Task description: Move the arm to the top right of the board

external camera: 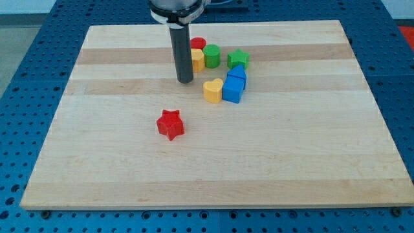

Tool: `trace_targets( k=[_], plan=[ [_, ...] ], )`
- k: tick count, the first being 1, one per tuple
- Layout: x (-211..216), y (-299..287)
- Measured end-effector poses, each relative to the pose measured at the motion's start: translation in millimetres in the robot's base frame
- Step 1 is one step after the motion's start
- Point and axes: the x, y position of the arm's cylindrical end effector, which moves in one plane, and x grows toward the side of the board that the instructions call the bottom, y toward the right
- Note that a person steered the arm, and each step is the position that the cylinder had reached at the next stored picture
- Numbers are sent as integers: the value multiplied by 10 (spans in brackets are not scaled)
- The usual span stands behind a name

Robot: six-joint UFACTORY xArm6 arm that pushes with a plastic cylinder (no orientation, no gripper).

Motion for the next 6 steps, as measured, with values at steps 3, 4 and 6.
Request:
trace_targets(
  k=[3, 4, 6],
  plan=[
    [-817, -1110],
    [-1347, -349],
    [-1652, 2057]
  ],
)
